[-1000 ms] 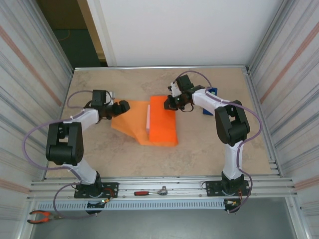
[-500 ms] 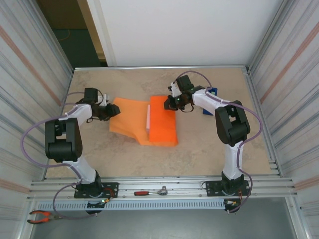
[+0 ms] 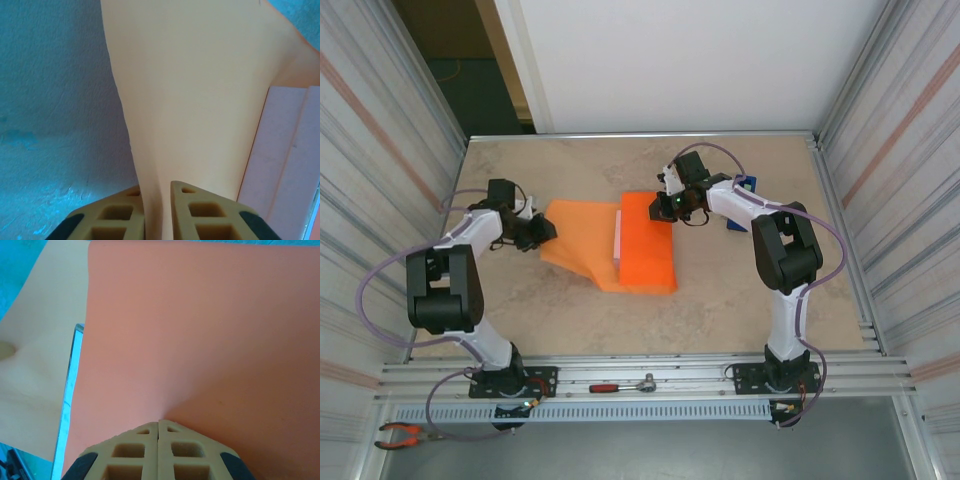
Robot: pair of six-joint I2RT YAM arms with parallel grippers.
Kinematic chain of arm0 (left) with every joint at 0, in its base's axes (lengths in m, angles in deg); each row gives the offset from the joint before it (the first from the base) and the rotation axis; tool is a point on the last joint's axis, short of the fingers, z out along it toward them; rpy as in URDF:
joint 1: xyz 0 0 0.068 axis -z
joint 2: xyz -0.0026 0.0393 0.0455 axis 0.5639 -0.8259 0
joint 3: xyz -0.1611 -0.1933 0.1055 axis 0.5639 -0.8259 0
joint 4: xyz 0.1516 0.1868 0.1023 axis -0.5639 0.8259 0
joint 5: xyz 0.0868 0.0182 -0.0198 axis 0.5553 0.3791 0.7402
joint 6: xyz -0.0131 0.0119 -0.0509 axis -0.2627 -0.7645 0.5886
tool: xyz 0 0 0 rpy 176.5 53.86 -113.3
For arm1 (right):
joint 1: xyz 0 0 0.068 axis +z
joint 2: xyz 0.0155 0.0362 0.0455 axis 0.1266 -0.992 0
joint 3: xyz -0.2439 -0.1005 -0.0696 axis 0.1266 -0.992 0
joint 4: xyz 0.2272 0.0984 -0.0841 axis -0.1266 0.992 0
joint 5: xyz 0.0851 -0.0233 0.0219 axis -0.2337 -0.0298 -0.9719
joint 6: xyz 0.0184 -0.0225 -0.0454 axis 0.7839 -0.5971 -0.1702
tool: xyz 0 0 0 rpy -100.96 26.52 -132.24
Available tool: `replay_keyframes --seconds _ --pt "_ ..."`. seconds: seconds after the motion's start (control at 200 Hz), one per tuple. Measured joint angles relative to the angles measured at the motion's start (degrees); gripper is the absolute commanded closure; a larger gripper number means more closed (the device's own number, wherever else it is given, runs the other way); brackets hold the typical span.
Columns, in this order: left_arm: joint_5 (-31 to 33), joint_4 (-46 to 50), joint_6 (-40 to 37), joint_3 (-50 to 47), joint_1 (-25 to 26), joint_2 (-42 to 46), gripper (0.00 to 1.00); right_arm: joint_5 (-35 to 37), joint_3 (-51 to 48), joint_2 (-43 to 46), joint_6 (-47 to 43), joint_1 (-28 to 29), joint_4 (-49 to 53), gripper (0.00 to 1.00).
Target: Wrap the gift box in paper
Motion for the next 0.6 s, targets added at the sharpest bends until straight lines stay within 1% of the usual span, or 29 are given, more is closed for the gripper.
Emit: replay_keyframes --seconds 0.15,0.371,0.466,0.601 --pt "0.4 1.2 -0.4 -0.9 0.0 1.6 1.0 0.0 -0.2 0.1 0.0 0.0 -0.3 1.0" --pt "-0.7 1.5 -0.5 -3.0 0.7 8.4 1.0 -0.1 -0.3 0.1 0.0 0.0 -0.4 1.0" --pt "-1.2 1.4 -0.9 -3.5 3.3 12.2 1.0 -0.1 -0.3 0.1 0.0 0.0 -0.4 1.0" --pt "-1.8 0.5 -0.9 -3.6 8.8 16.0 1.0 -0.1 -0.3 0.1 0.0 0.0 -0.4 1.0"
